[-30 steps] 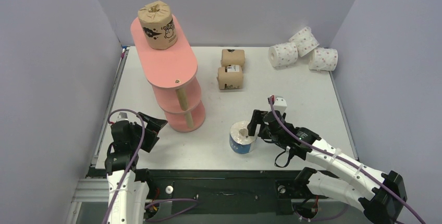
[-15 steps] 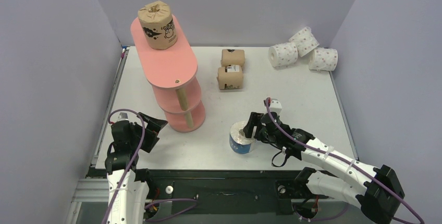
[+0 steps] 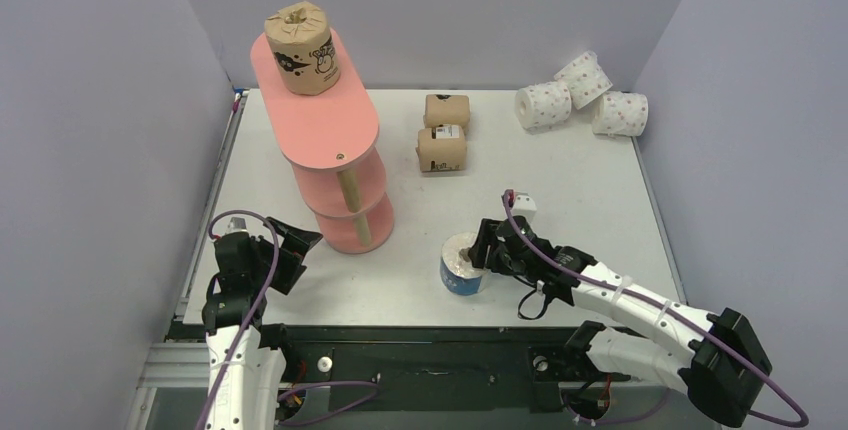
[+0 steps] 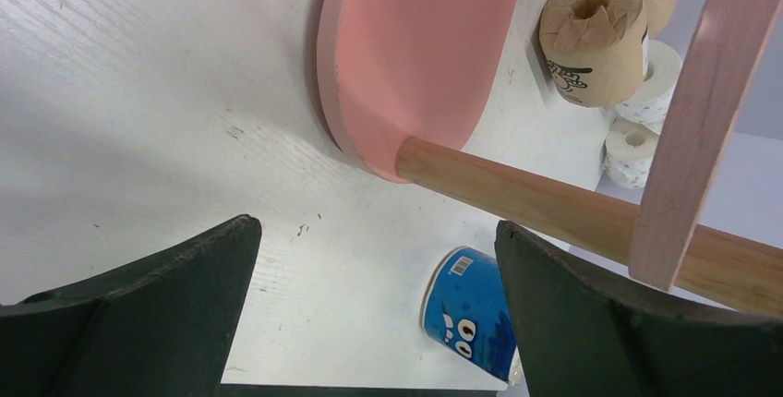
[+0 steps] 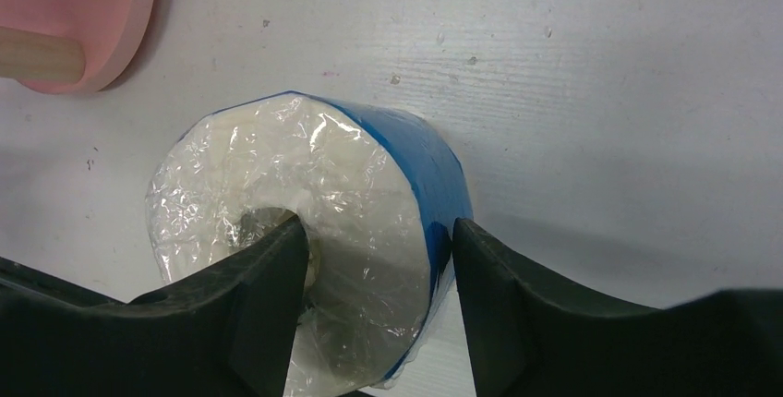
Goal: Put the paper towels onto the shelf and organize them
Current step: Pick up the paper towel from the center of the board.
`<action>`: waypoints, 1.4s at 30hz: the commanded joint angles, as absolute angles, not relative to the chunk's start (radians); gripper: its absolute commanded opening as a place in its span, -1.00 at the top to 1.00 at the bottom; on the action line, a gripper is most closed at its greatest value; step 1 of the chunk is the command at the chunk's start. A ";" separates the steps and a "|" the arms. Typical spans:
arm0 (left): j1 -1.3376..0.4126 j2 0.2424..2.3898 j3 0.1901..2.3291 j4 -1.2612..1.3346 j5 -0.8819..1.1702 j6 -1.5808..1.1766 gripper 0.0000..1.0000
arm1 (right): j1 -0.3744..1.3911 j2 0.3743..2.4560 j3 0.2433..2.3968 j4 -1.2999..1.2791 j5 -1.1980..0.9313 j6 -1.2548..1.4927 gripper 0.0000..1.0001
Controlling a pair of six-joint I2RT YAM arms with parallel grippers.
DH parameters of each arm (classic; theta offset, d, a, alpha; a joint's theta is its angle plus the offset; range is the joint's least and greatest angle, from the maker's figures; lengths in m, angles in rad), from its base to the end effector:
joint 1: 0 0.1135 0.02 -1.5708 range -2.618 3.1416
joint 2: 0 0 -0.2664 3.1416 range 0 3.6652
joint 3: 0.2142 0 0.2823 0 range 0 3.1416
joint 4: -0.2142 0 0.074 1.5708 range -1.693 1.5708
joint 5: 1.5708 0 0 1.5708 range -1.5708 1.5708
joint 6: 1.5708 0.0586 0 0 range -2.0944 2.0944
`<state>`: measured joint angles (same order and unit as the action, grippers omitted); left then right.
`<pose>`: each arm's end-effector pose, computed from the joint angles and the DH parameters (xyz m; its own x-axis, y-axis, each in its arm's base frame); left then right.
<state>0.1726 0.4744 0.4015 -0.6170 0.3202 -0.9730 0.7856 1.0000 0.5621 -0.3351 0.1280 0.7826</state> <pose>0.1632 0.0097 0.1925 -0.4158 -0.8689 -0.2685 -0.4754 0.4594 -0.7503 0.1791 0.1686 0.1828 -0.7991 0.1898 -0.5704 -0.1035 0.8913 0.4415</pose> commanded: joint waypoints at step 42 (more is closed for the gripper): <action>0.174 0.537 0.594 -0.640 0.315 -0.956 -0.99 | 0.744 1.534 1.628 -0.450 0.139 0.673 0.30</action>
<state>0.1726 0.5407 0.5350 -0.6357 0.3187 -0.9642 0.7265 1.5318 1.5143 -0.5262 0.1558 0.6483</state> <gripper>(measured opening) 0.995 0.445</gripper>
